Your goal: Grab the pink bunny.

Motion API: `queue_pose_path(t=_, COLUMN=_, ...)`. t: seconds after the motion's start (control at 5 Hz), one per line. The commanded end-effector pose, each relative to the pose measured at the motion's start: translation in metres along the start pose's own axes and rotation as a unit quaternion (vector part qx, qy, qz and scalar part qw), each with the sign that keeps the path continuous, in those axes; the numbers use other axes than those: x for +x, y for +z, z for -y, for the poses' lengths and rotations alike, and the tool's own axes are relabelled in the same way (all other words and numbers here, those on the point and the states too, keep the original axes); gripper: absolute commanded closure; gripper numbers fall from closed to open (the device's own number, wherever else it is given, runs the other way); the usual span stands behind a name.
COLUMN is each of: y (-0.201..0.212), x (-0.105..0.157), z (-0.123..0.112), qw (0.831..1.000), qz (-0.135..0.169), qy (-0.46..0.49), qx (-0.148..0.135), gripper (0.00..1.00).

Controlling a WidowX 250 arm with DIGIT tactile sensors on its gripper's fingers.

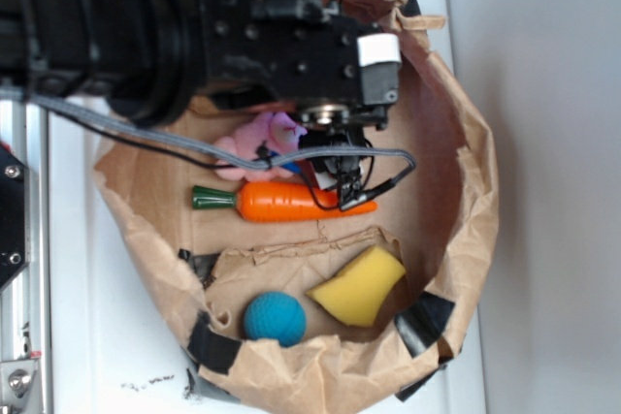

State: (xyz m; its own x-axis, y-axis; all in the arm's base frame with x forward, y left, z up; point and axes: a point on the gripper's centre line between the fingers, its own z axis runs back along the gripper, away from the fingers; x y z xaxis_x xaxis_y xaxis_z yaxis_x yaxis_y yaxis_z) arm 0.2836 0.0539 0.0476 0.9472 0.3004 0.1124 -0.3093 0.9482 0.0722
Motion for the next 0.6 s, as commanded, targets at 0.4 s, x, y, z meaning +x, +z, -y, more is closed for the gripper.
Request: queue_pose_path(t=0.4, y=-0.015, x=-0.009, z=-0.027, qw=0.998, qz=-0.007, qy=-0.067, qx=-0.017, gripper=0.00)
